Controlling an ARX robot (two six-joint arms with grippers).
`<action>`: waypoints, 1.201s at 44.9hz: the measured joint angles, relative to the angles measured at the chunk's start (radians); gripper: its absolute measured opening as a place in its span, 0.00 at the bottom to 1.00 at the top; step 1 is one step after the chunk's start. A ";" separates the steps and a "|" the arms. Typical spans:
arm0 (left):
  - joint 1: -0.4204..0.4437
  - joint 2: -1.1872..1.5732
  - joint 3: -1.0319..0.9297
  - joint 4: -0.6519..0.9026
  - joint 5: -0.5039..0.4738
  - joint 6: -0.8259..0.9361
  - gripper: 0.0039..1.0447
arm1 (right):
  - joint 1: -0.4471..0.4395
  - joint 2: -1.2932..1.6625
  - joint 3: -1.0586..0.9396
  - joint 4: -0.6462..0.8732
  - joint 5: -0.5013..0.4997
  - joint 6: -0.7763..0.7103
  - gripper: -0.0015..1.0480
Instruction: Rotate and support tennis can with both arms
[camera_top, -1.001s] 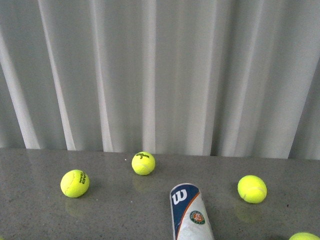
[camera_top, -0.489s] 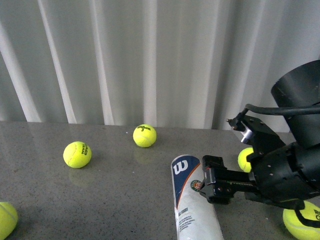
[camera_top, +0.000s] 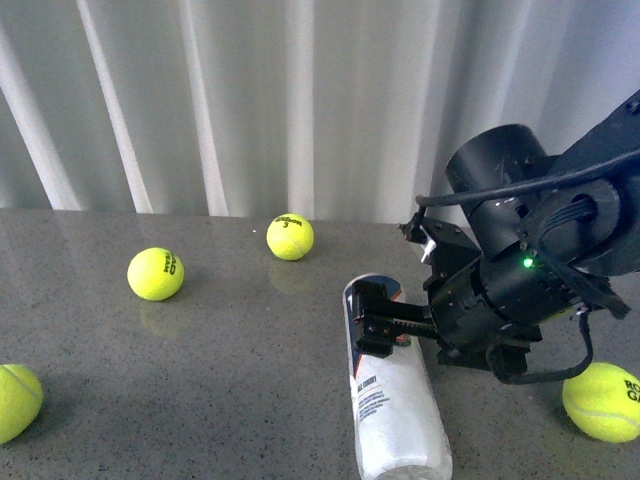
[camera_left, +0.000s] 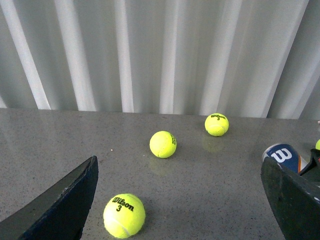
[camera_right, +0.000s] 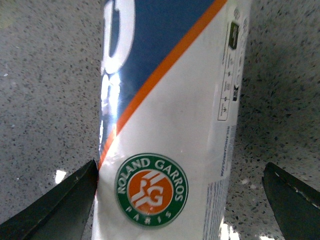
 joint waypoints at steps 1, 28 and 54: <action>0.000 0.000 0.000 0.000 0.000 0.000 0.94 | 0.001 0.006 0.002 0.000 0.000 0.001 0.93; 0.000 0.000 0.000 0.000 0.000 0.000 0.94 | 0.048 -0.035 -0.070 0.073 0.031 -0.399 0.42; 0.000 0.000 0.000 0.000 0.000 0.000 0.94 | 0.104 -0.016 -0.079 0.215 0.043 -1.678 0.22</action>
